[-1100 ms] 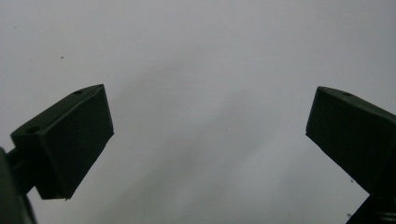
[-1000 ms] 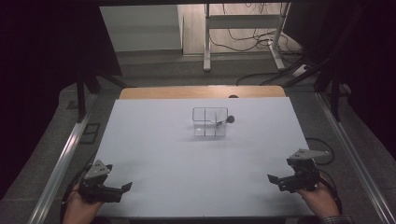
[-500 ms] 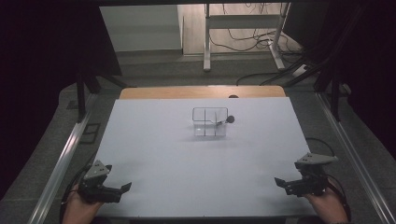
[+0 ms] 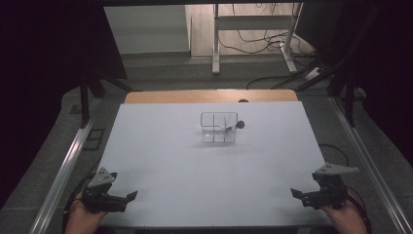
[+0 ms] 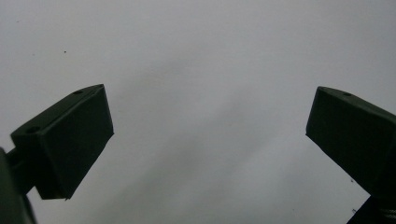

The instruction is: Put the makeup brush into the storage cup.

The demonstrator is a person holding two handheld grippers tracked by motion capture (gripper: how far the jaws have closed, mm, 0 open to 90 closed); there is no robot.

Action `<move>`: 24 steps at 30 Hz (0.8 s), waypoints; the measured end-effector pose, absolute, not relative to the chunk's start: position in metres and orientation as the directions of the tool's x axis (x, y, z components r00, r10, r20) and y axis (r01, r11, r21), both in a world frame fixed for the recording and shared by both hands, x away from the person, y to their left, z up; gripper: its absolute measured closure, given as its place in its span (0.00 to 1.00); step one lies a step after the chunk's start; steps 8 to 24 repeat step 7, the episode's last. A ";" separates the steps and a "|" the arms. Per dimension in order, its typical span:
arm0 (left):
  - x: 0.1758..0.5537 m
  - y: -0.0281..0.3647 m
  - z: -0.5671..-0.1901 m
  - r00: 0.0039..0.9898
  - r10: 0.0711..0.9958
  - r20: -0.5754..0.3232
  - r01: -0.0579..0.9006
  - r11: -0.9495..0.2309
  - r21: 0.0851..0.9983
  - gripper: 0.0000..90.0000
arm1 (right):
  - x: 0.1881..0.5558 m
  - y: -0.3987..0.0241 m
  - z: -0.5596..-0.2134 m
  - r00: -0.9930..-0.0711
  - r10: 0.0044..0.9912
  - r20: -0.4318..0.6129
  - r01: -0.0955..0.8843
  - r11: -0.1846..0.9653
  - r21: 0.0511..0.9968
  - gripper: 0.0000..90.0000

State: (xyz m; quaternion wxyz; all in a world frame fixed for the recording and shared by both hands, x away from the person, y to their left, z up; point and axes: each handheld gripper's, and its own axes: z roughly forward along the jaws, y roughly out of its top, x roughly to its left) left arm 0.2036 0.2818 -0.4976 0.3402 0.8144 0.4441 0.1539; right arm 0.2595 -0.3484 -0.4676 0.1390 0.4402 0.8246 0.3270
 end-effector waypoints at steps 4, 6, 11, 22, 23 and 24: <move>0.204 0.282 -0.497 0.557 0.829 -0.052 0.618 -0.373 0.692 0.01 | 0.260 -0.349 -0.469 -0.569 0.820 0.062 0.643 0.397 0.654 0.00; 0.205 0.281 -0.497 0.558 0.828 -0.051 0.617 -0.373 0.693 0.01 | 0.260 -0.349 -0.469 -0.571 0.819 0.059 0.640 0.399 0.656 0.00; 0.205 0.281 -0.497 0.559 0.828 -0.049 0.617 -0.376 0.691 0.01 | 0.260 -0.349 -0.469 -0.570 0.819 0.061 0.641 0.398 0.657 0.00; 0.205 0.281 -0.497 0.559 0.828 -0.049 0.617 -0.376 0.691 0.01 | 0.260 -0.349 -0.469 -0.570 0.819 0.061 0.641 0.398 0.657 0.00; 0.205 0.281 -0.497 0.559 0.828 -0.049 0.617 -0.376 0.691 0.01 | 0.260 -0.349 -0.469 -0.570 0.819 0.061 0.641 0.398 0.657 0.00; 0.205 0.281 -0.497 0.559 0.828 -0.049 0.617 -0.376 0.691 0.01 | 0.260 -0.349 -0.469 -0.570 0.819 0.061 0.641 0.398 0.657 0.00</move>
